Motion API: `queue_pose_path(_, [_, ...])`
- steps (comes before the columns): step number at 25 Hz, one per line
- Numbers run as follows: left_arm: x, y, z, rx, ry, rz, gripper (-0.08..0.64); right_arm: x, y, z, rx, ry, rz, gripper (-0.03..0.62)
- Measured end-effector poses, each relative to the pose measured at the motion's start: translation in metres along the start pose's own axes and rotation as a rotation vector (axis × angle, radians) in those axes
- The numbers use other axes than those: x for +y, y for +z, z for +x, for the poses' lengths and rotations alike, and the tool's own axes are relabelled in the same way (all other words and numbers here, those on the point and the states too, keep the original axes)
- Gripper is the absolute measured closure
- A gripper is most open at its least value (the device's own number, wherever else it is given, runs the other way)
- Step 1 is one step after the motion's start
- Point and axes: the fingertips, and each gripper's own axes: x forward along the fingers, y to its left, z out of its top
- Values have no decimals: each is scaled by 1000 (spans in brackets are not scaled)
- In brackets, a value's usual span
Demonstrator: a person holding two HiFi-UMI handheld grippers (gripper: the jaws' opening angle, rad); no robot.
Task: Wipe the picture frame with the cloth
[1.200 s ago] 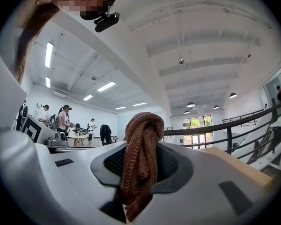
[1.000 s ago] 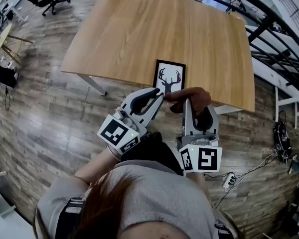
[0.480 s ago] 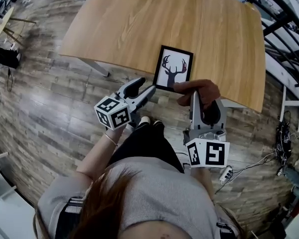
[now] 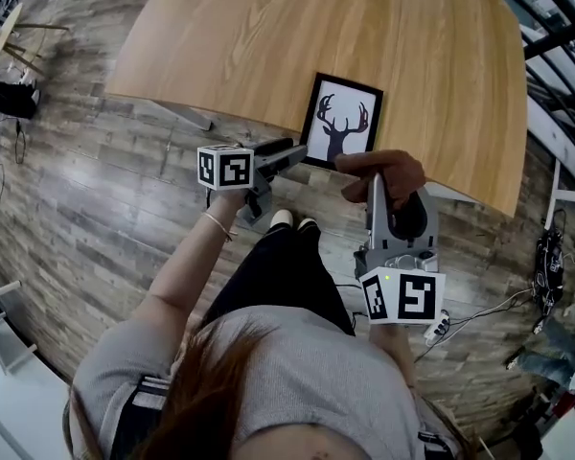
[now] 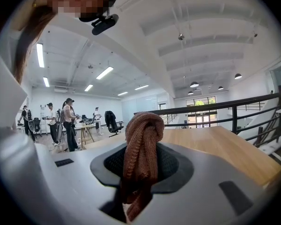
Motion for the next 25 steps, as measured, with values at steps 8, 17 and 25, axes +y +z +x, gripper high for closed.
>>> queue_pose_path(8, [4, -4, 32, 142, -103, -67, 344, -7, -9, 8, 25, -10, 13, 459])
queue_pose_path(17, [-2, -15, 51, 230, -239, -132, 348, -18, -14, 13, 41, -32, 31, 459])
queue_pose_path(25, [-27, -8, 53, 180, -443, -282, 515, -15, -18, 16, 49, -38, 36, 459])
